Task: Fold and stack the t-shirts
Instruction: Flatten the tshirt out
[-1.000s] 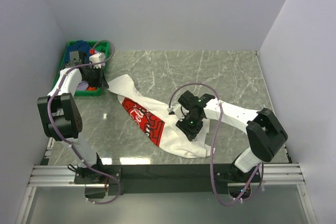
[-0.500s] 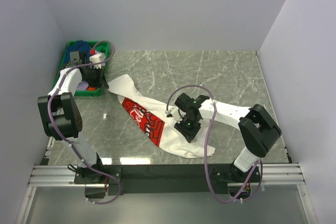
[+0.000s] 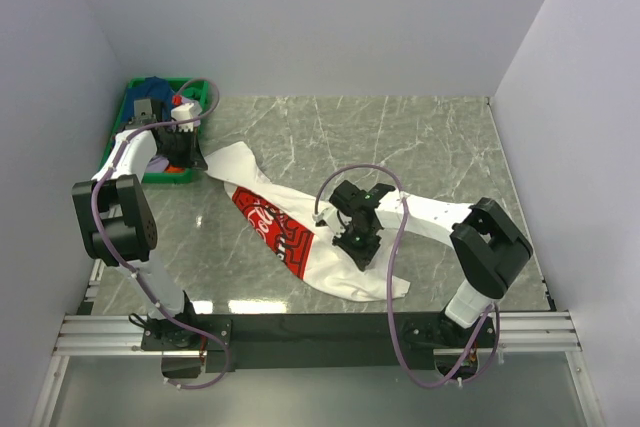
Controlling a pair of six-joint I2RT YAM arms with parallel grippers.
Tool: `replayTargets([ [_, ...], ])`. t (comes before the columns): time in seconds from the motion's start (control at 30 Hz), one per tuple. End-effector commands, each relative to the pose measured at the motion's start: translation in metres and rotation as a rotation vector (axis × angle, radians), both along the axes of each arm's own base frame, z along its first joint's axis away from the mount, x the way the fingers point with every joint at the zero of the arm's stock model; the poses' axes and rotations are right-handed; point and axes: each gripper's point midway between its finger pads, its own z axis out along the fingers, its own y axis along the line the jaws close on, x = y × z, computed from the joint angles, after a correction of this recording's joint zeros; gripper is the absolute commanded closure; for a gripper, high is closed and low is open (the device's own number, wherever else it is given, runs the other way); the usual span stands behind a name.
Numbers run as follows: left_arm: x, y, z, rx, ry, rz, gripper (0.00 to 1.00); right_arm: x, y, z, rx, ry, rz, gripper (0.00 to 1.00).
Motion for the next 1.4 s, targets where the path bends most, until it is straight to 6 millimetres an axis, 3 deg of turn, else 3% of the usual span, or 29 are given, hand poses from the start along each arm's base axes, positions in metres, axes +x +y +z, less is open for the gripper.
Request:
replayTargets([
  [0.0, 0.013, 0.004, 0.012, 0.015, -0.059, -0.010, 0.99, 0.008, 0.002, 0.005, 0.002, -0.056, -0.008, 1.00],
  [0.17, 0.014, 0.003, 0.015, 0.009, -0.059, -0.011, 0.99, 0.019, 0.003, 0.023, 0.031, -0.128, -0.033, 1.00],
  [0.27, 0.016, 0.003, 0.023, 0.006, -0.071, -0.015, 0.99, 0.038, 0.001, 0.052, 0.072, -0.202, -0.073, 1.00],
  [0.37, 0.023, 0.004, 0.046, -0.010, -0.115, -0.006, 1.00, 0.066, -0.014, 0.087, 0.094, -0.289, -0.139, 1.00],
  [0.63, 0.054, 0.010, 0.148, -0.031, -0.343, 0.039, 1.00, 0.139, -0.087, 0.184, 0.066, -0.602, -0.293, 1.00],
  [0.67, 0.055, 0.007, 0.172, -0.043, -0.400, 0.040, 1.00, 0.146, -0.100, 0.197, 0.069, -0.643, -0.325, 1.00],
  [0.8, 0.047, 0.003, 0.223, -0.052, -0.521, 0.050, 1.00, 0.170, -0.147, 0.259, 0.032, -0.864, -0.406, 1.00],
  [0.83, 0.038, 0.001, 0.239, -0.050, -0.556, 0.047, 0.99, 0.170, -0.157, 0.274, 0.027, -0.918, -0.426, 1.00],
  [0.93, 0.019, -0.003, 0.255, -0.033, -0.594, 0.029, 1.00, 0.167, -0.180, 0.305, 0.004, -1.020, -0.455, 1.00],
  [1.13, -0.047, -0.011, 0.280, 0.059, -0.675, -0.014, 1.00, 0.124, -0.200, 0.353, 0.016, -1.172, -0.499, 1.00],
  [1.27, -0.094, -0.013, 0.311, 0.126, -0.783, 0.011, 1.00, 0.094, -0.219, 0.395, 0.004, -1.312, -0.555, 1.00],
  [1.3, -0.100, -0.013, 0.317, 0.138, -0.804, 0.022, 1.00, 0.087, -0.222, 0.412, 0.015, -1.358, -0.565, 1.00],
  [1.37, -0.115, -0.011, 0.334, 0.160, -0.858, 0.052, 1.00, 0.081, -0.227, 0.426, 0.006, -1.388, -0.583, 1.00],
])
